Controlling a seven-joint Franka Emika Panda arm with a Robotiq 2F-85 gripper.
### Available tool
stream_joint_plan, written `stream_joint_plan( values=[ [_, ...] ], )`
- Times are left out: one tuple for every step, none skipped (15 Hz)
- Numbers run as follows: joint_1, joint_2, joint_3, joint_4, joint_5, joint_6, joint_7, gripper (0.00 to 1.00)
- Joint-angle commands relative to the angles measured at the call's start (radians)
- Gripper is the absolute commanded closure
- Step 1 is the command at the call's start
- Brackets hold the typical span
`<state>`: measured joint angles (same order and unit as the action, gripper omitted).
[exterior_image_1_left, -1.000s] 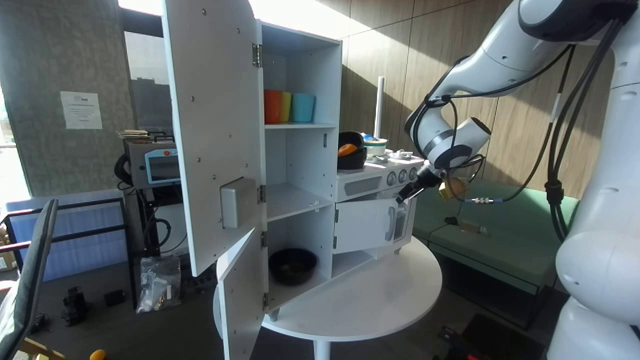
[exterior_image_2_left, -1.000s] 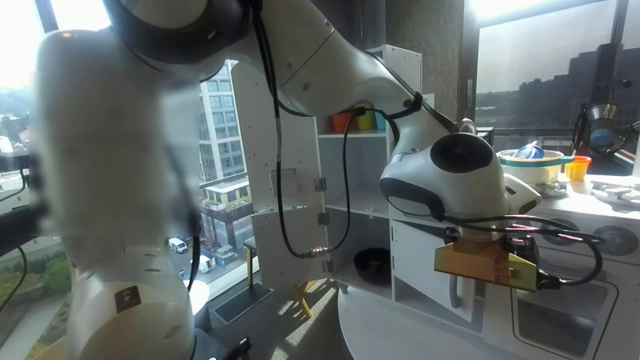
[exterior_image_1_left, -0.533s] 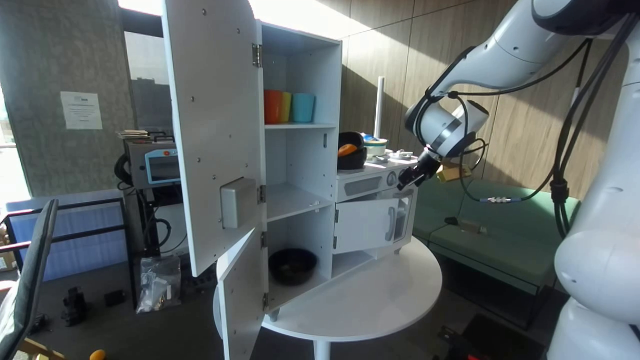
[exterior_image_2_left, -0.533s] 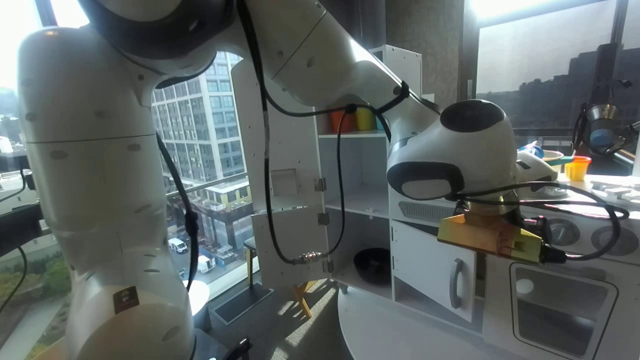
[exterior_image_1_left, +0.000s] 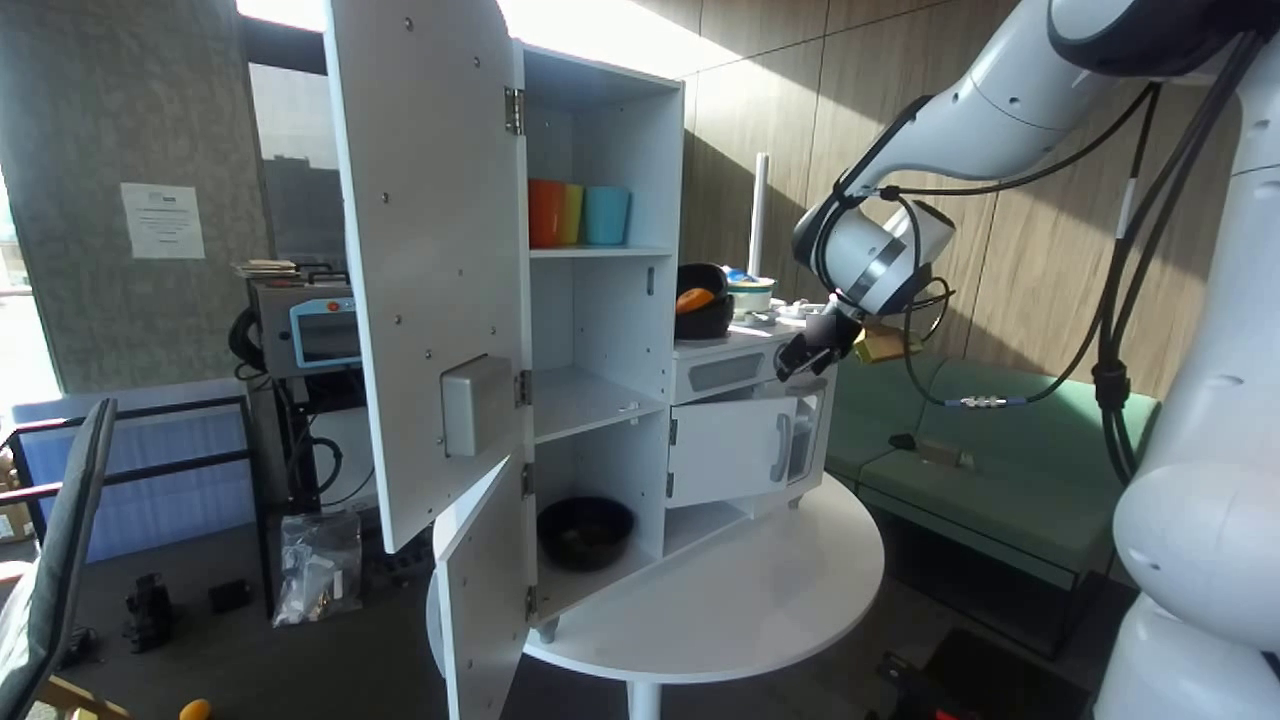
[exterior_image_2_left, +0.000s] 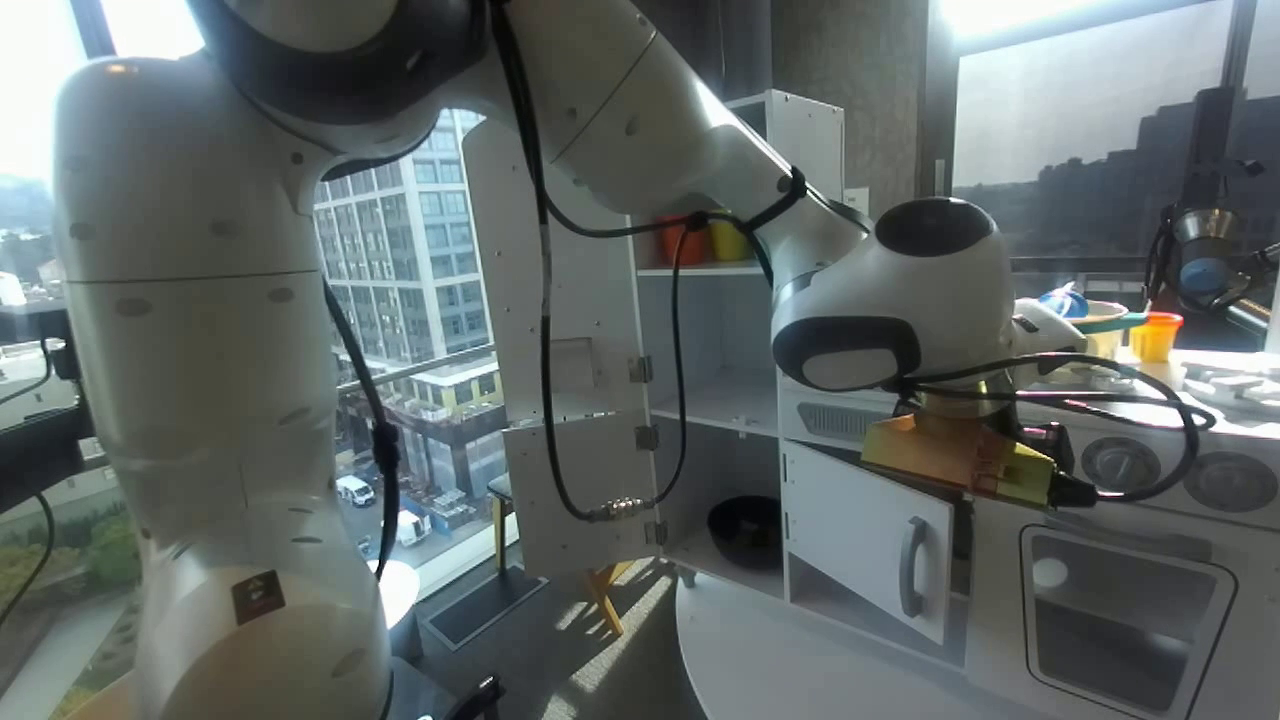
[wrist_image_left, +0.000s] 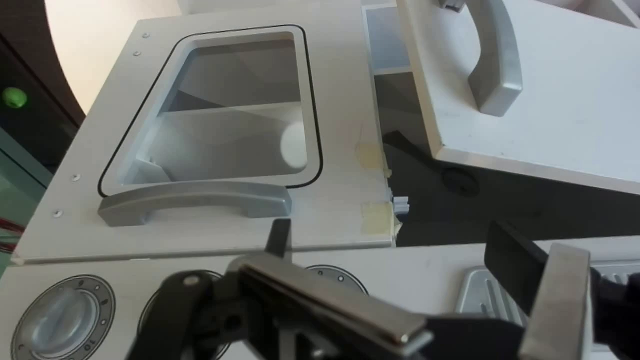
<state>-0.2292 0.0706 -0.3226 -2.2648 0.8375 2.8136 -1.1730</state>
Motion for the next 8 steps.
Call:
stream_joint_plan(
  values=[
    [0.003, 0.058, 0.0, 0.041, -0.008, -0.007, 0.03, 0.0],
    [0.003, 0.067, -0.002, 0.04, -0.015, -0.011, 0.033, 0.0],
    [0.002, 0.069, 0.0, 0.03, -0.007, -0.007, 0.016, 0.0],
    [0.003, 0.073, -0.001, 0.024, -0.01, -0.007, 0.012, 0.0],
    [0.003, 0.068, 0.001, 0.01, -0.01, -0.003, -0.002, 0.0],
    [0.004, 0.063, 0.001, 0.004, -0.011, -0.006, -0.009, 0.0],
    [0.006, 0.058, 0.001, -0.008, -0.015, 0.004, -0.015, 0.0],
    [0.008, 0.053, -0.002, -0.018, -0.028, 0.001, -0.01, 0.0]
  ],
)
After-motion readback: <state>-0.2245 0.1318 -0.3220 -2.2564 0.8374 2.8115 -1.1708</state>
